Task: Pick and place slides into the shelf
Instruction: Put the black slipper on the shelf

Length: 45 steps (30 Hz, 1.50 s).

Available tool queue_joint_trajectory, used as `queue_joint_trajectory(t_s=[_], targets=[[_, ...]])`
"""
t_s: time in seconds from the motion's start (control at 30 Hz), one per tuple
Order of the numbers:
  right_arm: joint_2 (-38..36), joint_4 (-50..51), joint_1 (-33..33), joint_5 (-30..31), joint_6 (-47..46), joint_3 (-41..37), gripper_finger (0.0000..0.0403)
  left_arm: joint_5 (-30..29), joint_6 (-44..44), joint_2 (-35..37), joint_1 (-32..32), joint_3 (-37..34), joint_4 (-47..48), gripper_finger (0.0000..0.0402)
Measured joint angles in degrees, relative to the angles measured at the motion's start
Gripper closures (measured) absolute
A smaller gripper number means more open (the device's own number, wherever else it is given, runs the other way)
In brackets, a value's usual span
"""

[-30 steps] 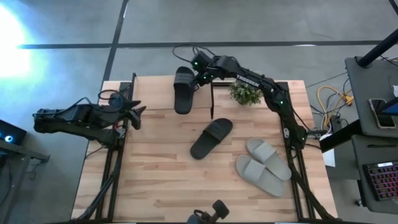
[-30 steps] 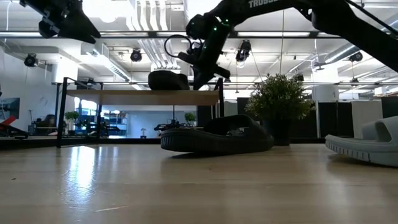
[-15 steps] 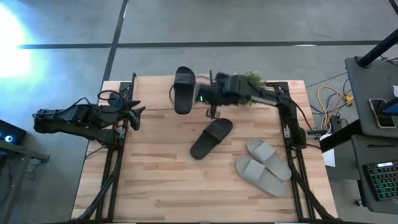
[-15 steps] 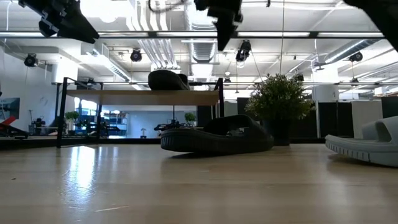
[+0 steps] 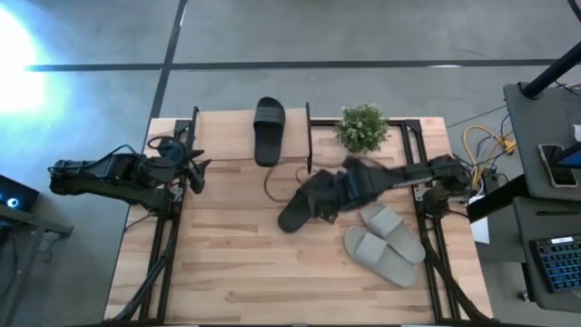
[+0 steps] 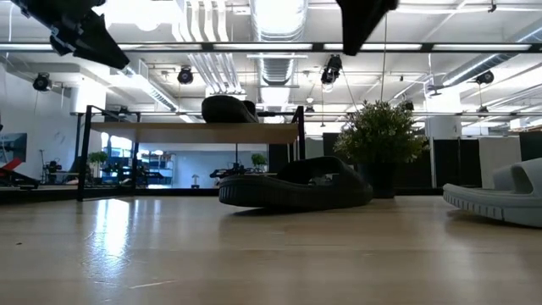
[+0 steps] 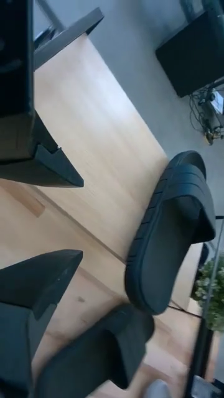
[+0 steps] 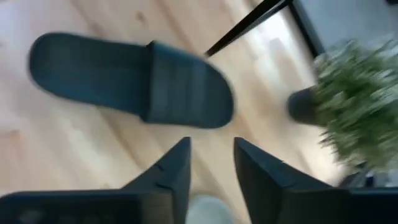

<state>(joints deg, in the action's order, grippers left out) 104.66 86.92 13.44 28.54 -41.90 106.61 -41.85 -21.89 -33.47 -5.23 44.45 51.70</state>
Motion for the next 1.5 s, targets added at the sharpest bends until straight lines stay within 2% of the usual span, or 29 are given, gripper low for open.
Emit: queue_joint_trajectory(t_s=[0.1,0.27,0.5,0.57,0.73,0.83,1.07,1.3,1.5], targets=[[-0.4,-5.5,3.2,0.8,-2.4,-5.4,0.0247,0.0,5.2,0.0,0.0,0.0,-0.2,0.0243],[1.0,-14.9,5.7,8.7,-3.2,-13.5,0.0198,0.0,9.2,0.4,0.0,0.0,-0.2,0.0243],[1.4,-22.9,5.7,10.0,-15.1,-22.6,0.0179,0.1,9.2,1.4,0.0,0.0,0.1,0.0243],[1.4,-25.4,5.6,10.5,-15.9,-24.2,0.0179,0.1,9.1,1.6,0.0,0.0,0.1,0.0243],[1.7,-34.2,5.5,10.8,-8.5,-27.8,0.0179,0.2,9.0,1.8,0.0,0.0,0.1,0.0243],[1.6,-38.3,5.5,13.1,-5.3,-29.3,0.0179,0.1,9.2,1.7,0.0,0.0,0.1,0.0243],[1.6,-42.2,5.3,16.6,1.9,-31.1,0.0169,0.1,9.2,1.6,0.0,-0.1,0.1,0.0243],[1.6,-49.2,4.1,16.6,3.0,-35.2,0.0144,0.0,9.1,1.6,0.0,-0.1,0.0,0.0243],[1.6,-50.4,1.5,17.9,3.1,-37.9,0.0144,-0.5,9.1,1.6,0.0,-0.1,0.0,0.0243]])
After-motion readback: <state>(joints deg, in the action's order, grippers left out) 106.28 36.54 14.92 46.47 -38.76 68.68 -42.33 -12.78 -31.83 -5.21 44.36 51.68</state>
